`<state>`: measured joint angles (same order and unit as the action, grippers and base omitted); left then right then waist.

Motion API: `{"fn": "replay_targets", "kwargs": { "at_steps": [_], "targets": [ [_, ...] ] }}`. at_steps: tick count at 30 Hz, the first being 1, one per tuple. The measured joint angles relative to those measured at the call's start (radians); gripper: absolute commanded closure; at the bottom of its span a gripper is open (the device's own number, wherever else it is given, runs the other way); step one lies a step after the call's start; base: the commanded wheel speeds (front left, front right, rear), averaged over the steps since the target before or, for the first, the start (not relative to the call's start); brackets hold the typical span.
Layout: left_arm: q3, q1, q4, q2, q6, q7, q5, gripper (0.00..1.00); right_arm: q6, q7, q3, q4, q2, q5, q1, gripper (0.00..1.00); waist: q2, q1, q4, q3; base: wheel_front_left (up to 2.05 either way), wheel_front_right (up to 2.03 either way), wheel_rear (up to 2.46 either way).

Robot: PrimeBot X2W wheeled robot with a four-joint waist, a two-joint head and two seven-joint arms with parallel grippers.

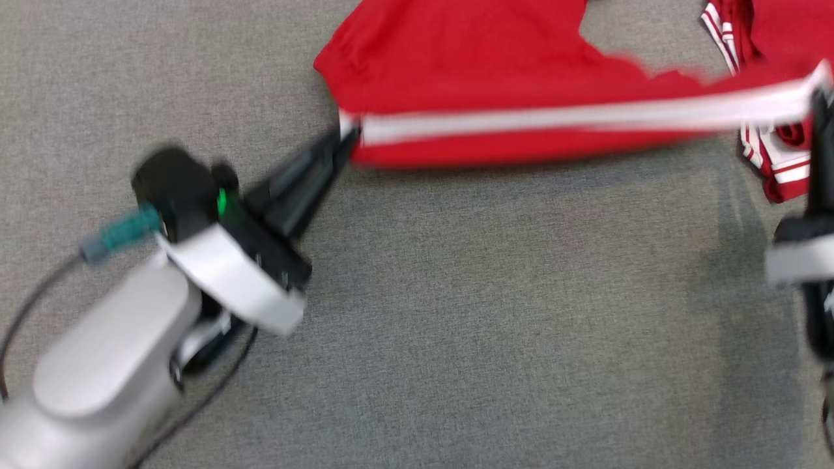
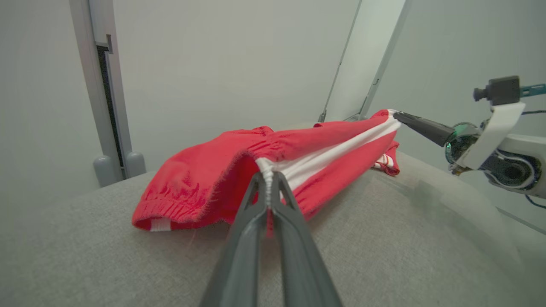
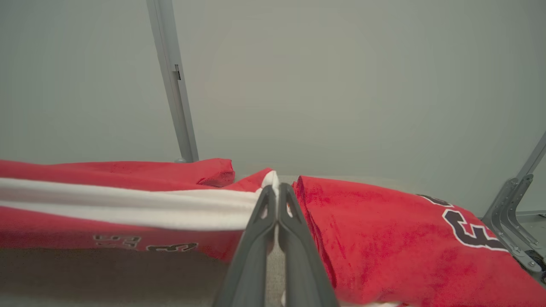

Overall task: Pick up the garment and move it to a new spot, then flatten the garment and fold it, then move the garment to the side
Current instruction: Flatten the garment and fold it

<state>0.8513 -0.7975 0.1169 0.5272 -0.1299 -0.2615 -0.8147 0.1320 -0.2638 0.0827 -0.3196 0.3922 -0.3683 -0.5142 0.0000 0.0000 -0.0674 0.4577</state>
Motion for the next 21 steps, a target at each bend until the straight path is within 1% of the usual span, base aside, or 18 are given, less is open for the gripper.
{"fn": "replay_targets", "kwargs": {
  "at_steps": [3,5,8,12,14,17,21],
  "targets": [
    [-0.010,0.159,-0.038,0.021,0.000,0.000,0.026,1.00,0.000,0.001,0.008,0.019,-0.038,-0.063,0.151,1.00,0.0000,0.0000,-0.004,-0.009,0.00,0.00,0.00],
    [-0.046,0.262,-0.049,0.010,0.000,0.000,0.036,1.00,0.000,0.004,0.019,0.028,-0.054,-0.080,0.232,1.00,0.0000,0.0000,-0.008,-0.020,0.00,0.00,0.00],
    [-0.075,0.380,-0.050,-0.004,0.000,0.000,0.096,1.00,0.000,0.006,0.023,0.036,-0.062,-0.097,0.318,1.00,0.0000,0.0000,-0.015,-0.040,0.00,0.00,0.00],
    [-0.102,0.492,-0.053,-0.018,0.000,0.000,0.146,1.00,0.000,0.009,0.029,0.066,-0.059,-0.115,0.415,1.00,0.0000,0.0000,-0.017,-0.074,0.00,0.00,0.00],
    [-0.115,0.535,-0.073,-0.016,0.000,0.000,0.161,1.00,0.000,0.010,0.026,0.092,-0.048,-0.132,0.454,1.00,0.0000,0.0000,-0.017,-0.093,0.00,0.00,0.00],
    [-0.123,0.591,-0.099,0.007,-0.001,0.000,0.198,1.00,0.000,0.021,0.015,0.139,-0.028,-0.152,0.513,1.00,0.0000,0.0000,-0.017,-0.119,0.00,0.00,0.00],
    [-0.120,0.658,-0.141,0.033,-0.001,0.000,0.208,1.00,0.000,0.050,-0.012,0.221,-0.021,-0.169,0.595,1.00,0.0000,0.0000,-0.019,-0.145,0.00,0.00,0.00]
  ]
}}
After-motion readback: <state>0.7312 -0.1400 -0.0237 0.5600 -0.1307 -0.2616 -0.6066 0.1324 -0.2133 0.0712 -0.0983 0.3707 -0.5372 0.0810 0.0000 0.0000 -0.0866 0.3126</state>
